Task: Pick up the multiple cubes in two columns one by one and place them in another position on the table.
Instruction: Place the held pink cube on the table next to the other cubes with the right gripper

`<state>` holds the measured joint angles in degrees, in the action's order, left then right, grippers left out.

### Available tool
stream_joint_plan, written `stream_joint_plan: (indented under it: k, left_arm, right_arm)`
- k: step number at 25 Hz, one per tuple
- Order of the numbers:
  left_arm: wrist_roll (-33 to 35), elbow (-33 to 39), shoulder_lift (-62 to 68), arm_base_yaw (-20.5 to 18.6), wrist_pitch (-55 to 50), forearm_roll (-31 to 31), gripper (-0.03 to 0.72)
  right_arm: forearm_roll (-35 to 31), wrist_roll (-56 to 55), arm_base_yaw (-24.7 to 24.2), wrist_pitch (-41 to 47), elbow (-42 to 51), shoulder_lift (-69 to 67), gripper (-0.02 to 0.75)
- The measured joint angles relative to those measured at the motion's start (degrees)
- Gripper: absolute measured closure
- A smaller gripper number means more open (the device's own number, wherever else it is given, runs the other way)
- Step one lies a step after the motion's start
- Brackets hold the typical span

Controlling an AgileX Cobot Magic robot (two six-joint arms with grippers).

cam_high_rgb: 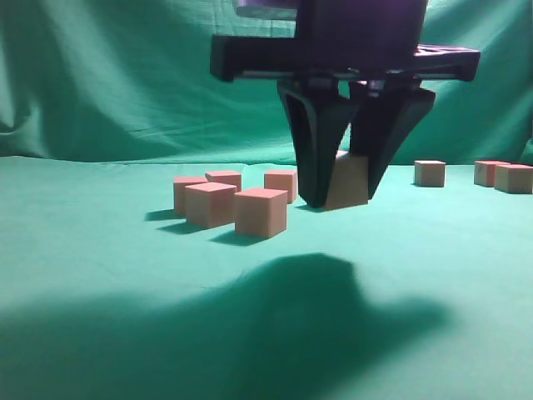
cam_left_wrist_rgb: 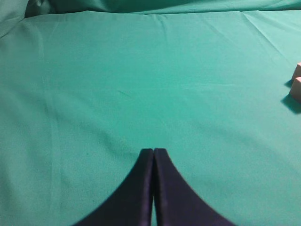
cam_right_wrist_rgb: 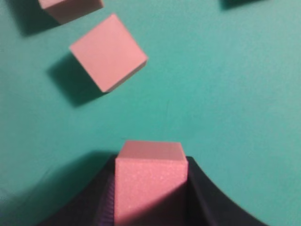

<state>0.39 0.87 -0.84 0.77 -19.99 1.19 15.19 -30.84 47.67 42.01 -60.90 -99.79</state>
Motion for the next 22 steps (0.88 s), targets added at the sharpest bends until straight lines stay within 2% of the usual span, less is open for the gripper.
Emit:
stream_joint_plan:
  k: [4, 11, 22]
  left_arm:
    - [0.0, 0.0, 0.0, 0.0, 0.0, 0.0, 0.688]
    - [0.0, 0.0, 0.0, 0.0, 0.0, 0.0, 0.688]
    - [0.0, 0.0, 0.0, 0.0, 0.0, 0.0, 0.688]
  right_arm:
    - [2.9, -3.2, 0.7, -0.6, -0.3, -1.0, 0.470]
    - [3.1, -4.8, 0.7, -4.1, -0.6, -1.6, 0.470]
    - [3.1, -5.4, 0.7, -4.4, -0.6, -4.6, 0.470]
